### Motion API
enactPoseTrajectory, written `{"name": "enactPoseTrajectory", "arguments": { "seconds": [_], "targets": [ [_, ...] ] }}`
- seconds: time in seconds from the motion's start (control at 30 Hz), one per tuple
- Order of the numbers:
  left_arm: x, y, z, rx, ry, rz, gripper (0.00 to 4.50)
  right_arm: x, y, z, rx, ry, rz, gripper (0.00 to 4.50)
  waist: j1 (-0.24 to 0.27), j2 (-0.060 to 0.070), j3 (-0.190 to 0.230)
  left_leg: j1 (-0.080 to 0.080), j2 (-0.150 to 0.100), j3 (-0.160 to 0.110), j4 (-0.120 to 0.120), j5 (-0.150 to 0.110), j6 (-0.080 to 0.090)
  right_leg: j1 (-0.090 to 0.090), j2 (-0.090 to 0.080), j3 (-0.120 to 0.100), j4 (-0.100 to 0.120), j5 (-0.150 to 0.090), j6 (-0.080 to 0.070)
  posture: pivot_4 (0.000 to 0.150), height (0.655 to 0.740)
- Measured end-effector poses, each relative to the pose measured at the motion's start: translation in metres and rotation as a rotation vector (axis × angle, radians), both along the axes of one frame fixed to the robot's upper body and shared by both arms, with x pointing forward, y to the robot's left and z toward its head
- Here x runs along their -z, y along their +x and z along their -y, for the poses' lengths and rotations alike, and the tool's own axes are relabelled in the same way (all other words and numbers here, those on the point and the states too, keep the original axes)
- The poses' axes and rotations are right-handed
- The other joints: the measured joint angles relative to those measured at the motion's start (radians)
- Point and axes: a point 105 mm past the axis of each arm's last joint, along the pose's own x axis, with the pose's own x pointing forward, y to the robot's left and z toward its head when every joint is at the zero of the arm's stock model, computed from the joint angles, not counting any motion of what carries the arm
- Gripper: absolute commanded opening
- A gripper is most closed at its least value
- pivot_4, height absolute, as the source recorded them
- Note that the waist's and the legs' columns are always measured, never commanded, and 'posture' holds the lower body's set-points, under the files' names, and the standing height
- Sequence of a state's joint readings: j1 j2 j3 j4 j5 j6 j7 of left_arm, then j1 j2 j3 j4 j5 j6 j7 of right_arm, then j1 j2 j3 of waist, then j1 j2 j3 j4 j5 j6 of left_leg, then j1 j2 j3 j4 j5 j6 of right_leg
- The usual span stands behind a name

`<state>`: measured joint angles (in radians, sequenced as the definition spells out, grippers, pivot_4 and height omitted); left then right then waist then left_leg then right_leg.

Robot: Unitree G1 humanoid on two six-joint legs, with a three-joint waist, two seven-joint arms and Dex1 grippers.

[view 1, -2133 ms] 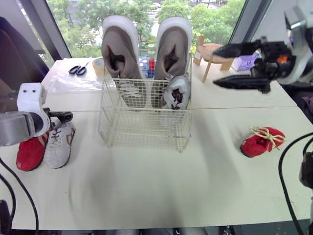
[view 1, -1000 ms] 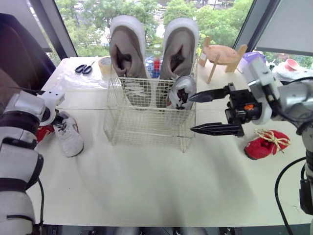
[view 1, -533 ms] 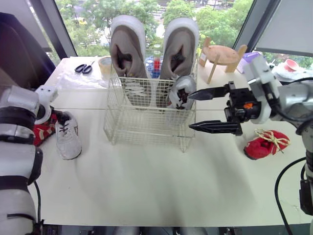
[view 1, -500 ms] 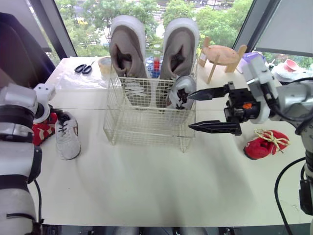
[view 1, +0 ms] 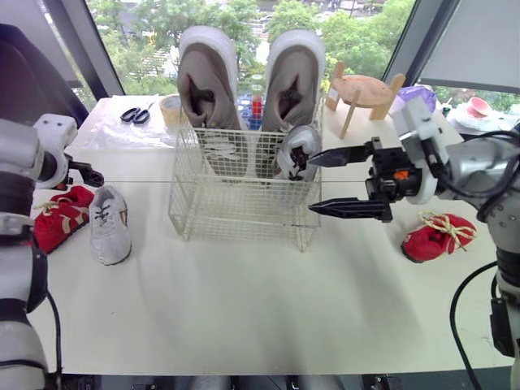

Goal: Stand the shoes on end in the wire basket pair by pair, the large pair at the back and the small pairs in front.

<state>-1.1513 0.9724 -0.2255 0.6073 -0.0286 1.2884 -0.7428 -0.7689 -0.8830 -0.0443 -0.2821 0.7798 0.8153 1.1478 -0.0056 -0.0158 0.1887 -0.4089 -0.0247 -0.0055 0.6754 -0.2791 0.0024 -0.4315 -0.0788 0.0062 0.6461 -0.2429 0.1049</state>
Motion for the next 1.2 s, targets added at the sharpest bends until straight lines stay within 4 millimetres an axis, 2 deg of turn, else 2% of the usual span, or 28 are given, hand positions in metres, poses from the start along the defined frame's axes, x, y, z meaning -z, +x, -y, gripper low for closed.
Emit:
{"name": "enactPoseTrajectory", "arguments": {
  "seconds": [0.13, 0.3, 0.4, 0.53, 0.63, 0.9, 1.0, 1.1, 1.2],
  "targets": [
    [0.011, 0.007, 0.005, 0.06, 0.008, -0.025, 4.41, 0.0, 0.001, 0.0, 0.005, 0.001, 0.003, 4.5, -0.005, 0.0, 0.0, -0.001, 0.0, 0.0, 0.004, -0.001, 0.001, 0.0, 0.0, 0.0, 0.001, 0.0, 0.0, 0.15, 0.74],
    [0.031, 0.012, 0.0, 0.088, 0.017, -0.082, 4.41, 0.004, 0.003, 0.003, 0.032, 0.002, -0.004, 4.5, -0.006, 0.0, 0.0, -0.001, 0.0, 0.001, 0.005, -0.001, 0.002, 0.0, 0.0, 0.0, 0.001, 0.0, 0.0, 0.15, 0.74],
    [0.034, 0.017, 0.0, 0.118, 0.034, -0.092, 3.55, 0.005, 0.002, 0.003, 0.038, 0.001, -0.003, 4.5, -0.005, 0.0, 0.0, -0.001, 0.0, 0.001, 0.006, -0.001, 0.002, 0.001, 0.0, 0.0, 0.001, 0.0, 0.0, 0.15, 0.74],
    [0.047, 0.024, 0.011, 0.19, 0.006, -0.117, 1.52, 0.005, 0.003, 0.003, 0.047, 0.002, 0.001, 4.5, -0.004, 0.0, 0.0, -0.001, 0.0, 0.001, 0.006, -0.001, 0.002, 0.001, 0.0, 0.0, 0.001, 0.0, 0.0, 0.15, 0.74],
    [0.048, 0.027, 0.012, 0.201, 0.025, -0.12, 0.11, 0.005, 0.004, 0.003, 0.054, 0.002, 0.004, 4.5, -0.004, 0.0, 0.0, -0.001, 0.0, 0.001, 0.007, -0.001, 0.003, 0.001, 0.0, 0.0, 0.002, 0.0, 0.0, 0.15, 0.74],
    [0.047, 0.027, 0.01, 0.181, 0.024, -0.12, 0.04, 0.009, 0.004, 0.004, 0.068, 0.001, -0.004, 4.5, -0.003, 0.0, 0.0, -0.001, 0.0, 0.0, 0.007, -0.002, 0.003, 0.001, 0.0, 0.0, 0.002, 0.0, 0.0, 0.15, 0.74],
    [0.029, 0.029, 0.013, 0.148, -0.005, -0.072, 0.04, 0.009, 0.004, 0.005, 0.072, 0.002, -0.002, 4.5, -0.004, -0.004, 0.002, -0.002, 0.0, 0.0, 0.007, -0.002, 0.003, 0.001, 0.0, -0.001, 0.001, 0.0, 0.0, 0.15, 0.74],
    [-0.012, 0.026, 0.018, 0.12, -0.045, 0.033, 0.04, 0.01, 0.003, 0.007, 0.074, 0.001, -0.007, 4.5, -0.007, -0.005, 0.003, -0.003, 0.0, 0.0, 0.007, -0.002, 0.003, 0.001, 0.0, -0.001, 0.002, 0.0, 0.0, 0.15, 0.74],
    [-0.057, 0.011, 0.026, 0.101, -0.062, 0.154, 0.04, 0.011, 0.004, 0.008, 0.068, 0.001, -0.007, 4.5, -0.012, -0.005, 0.003, -0.003, 0.0, 0.0, 0.007, -0.002, 0.004, 0.0, 0.0, 0.0, 0.002, 0.0, 0.0, 0.15, 0.74]
  ]
}}
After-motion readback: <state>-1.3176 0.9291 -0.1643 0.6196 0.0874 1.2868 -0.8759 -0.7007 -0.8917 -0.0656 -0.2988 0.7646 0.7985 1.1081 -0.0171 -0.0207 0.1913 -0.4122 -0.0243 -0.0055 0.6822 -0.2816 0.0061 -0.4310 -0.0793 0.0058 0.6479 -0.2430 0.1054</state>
